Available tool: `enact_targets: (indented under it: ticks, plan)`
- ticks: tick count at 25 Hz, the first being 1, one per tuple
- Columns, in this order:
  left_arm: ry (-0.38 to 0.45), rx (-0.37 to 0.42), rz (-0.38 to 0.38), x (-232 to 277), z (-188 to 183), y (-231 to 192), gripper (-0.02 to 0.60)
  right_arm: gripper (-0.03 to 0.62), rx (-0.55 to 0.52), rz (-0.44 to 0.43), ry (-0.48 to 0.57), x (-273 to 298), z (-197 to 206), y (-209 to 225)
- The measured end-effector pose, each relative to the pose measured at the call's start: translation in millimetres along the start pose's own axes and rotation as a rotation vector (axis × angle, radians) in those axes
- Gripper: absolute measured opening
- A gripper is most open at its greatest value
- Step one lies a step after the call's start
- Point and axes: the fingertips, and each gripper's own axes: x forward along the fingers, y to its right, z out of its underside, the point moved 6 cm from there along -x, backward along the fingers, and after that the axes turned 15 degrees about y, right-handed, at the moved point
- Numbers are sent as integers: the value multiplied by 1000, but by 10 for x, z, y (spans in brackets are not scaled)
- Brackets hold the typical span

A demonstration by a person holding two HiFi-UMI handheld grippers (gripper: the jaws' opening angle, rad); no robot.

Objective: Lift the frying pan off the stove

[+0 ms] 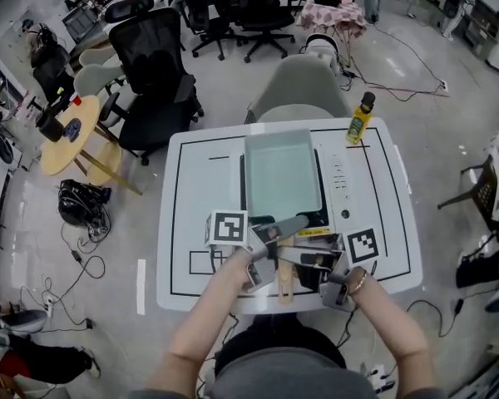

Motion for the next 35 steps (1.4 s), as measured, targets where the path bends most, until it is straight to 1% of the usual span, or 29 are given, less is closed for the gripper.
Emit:
enact_targets:
  ticks: [3,8,14,18,23,35]
  plan:
    - [-6,47,13,-7,-2,127,150,150,-35,-14,3,8,4,-103]
    - [-3,105,44,-11,-38,349,150,151,-89,-43,11,32,-25,-286]
    - [-4,182,59,-36,-37,567,150,150,-141,-70,18,40,-15,-450]
    - [4,211,71,-42,-27,690,150,150,-165,-86,21,24,-19,-549]
    - [5,246,65,-96,-3,798,150,152,-188,-105,27,38,31,-649]
    - [26,313,98,-220,49,1119,150,152,-252,-155,22,57,118,-939]
